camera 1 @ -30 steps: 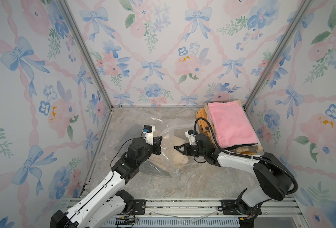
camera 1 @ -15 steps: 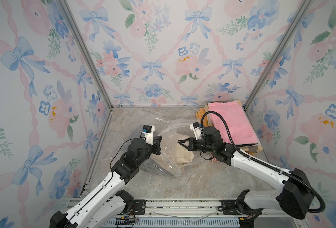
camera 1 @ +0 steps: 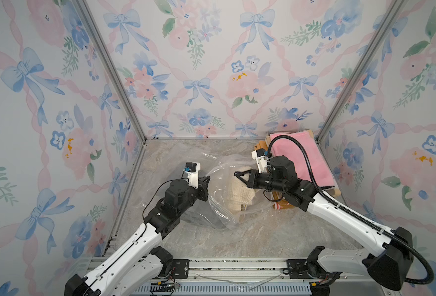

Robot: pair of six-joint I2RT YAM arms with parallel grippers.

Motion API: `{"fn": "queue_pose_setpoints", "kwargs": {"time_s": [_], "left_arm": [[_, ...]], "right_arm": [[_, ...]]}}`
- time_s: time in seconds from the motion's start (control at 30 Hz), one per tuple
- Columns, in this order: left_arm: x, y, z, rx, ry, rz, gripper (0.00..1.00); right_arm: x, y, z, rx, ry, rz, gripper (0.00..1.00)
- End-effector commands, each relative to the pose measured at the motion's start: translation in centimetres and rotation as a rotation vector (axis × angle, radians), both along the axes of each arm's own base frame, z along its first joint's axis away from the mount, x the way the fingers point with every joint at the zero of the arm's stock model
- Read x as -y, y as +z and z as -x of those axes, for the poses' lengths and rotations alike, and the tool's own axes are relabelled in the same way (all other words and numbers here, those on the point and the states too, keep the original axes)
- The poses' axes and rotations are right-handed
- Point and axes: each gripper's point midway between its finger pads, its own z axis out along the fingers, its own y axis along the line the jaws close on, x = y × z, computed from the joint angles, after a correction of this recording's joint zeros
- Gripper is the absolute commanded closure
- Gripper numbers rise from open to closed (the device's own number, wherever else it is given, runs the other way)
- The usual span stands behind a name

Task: Take the blanket out of the vacuum bag
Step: Take out the blanket from the vacuum bag.

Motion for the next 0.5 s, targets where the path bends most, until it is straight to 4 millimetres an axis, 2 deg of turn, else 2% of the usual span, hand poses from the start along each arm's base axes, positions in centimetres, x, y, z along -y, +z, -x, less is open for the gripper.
{"fn": "queue_pose_setpoints", "kwargs": {"time_s": [0.0, 0.13, 0.3, 0.37, 0.47], "left_arm": [[-0.5, 0.1, -0.1, 0.021, 0.009, -0.018, 1.00], [-0.4, 0.1, -0.1, 0.023, 0.006, -0.016, 1.00], [-0.3, -0.1, -0.1, 0.020, 0.004, -0.017, 1.00], [-0.3, -0.2, -0.1, 0.016, 0.001, -0.019, 1.00], [-0.2, -0.3, -0.1, 0.011, -0.005, -0.021, 1.00]], "right_arm": [[3.2, 3.1, -0.3, 0.107, -0.082, 0.131, 1.00], [6.7, 2.1, -0.9, 0.072, -0.181, 0.254, 1.00], [9.7, -2.3, -1.2, -0.078, -0.241, 0.287, 1.00], [10.1, -4.1, -1.3, -0.126, -0.255, 0.266, 1.00], [9.1, -6.2, -1.4, -0.179, -0.263, 0.196, 1.00]]}}
